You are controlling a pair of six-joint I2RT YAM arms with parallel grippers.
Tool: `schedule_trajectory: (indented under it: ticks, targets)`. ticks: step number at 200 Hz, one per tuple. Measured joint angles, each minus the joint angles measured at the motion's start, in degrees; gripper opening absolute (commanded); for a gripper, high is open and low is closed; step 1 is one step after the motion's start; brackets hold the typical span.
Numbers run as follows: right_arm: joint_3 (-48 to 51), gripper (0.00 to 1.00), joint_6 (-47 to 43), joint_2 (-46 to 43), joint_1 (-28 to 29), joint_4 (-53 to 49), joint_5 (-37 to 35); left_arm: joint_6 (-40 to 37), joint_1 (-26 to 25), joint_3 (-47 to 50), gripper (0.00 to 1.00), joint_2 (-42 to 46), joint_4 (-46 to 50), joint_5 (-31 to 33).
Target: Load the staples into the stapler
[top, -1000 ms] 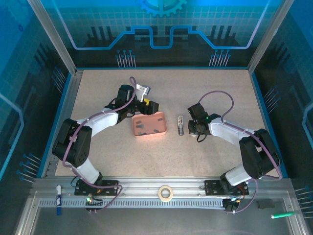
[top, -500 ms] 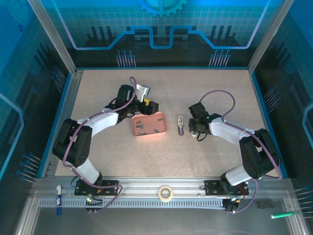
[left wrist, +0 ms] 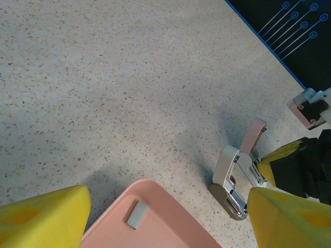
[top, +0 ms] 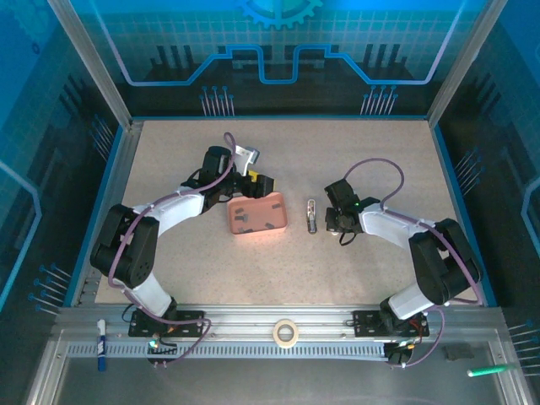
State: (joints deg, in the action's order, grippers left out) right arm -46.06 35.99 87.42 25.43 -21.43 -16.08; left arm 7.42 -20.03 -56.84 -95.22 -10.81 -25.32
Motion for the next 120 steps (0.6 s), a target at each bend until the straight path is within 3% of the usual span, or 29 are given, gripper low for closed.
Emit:
schedule_trajectory:
  ticks: [120]
  targets:
    - [0.0,0.17,0.0,-3.5,0.0,-0.2,-0.1,0.0,0.0,0.0,0.81,0.0,0.0,0.0]
